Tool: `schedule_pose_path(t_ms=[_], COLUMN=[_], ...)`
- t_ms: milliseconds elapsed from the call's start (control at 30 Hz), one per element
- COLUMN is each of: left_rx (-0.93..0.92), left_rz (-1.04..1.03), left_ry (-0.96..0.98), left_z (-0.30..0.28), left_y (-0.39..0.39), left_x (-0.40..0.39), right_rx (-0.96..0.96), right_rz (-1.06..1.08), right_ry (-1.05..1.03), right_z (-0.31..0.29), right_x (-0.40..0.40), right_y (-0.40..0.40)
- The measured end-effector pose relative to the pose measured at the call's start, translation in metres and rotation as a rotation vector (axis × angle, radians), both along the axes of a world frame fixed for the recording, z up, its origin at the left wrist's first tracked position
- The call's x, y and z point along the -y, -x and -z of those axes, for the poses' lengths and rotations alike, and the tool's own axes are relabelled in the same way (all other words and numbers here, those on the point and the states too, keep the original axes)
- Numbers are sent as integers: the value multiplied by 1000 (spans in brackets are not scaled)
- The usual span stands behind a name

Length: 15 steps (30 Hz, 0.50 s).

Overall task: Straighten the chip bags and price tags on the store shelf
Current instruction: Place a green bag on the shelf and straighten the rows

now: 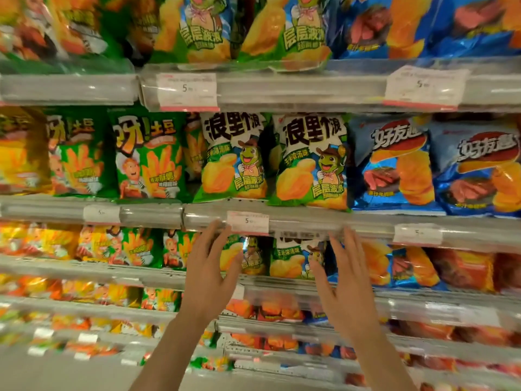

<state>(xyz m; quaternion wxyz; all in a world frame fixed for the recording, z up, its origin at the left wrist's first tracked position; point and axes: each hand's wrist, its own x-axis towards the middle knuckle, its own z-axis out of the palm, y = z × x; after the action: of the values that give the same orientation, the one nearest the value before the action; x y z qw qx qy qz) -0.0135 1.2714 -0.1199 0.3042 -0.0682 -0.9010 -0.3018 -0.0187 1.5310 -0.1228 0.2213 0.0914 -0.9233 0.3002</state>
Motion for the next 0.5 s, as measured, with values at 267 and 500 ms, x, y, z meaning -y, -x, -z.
schedule_pose_path(t_ms=[267,500], left_rx=[151,177], left_rz=[-34,-78], left_ry=[-131,-153], left_z=[19,14], left_y=[-44,-92], left_x=[43,143], right_rx=[260,373], right_rz=[16,-11], right_ry=[74,84], right_z=[19,12], right_x=[34,127], right_y=[-37,-69])
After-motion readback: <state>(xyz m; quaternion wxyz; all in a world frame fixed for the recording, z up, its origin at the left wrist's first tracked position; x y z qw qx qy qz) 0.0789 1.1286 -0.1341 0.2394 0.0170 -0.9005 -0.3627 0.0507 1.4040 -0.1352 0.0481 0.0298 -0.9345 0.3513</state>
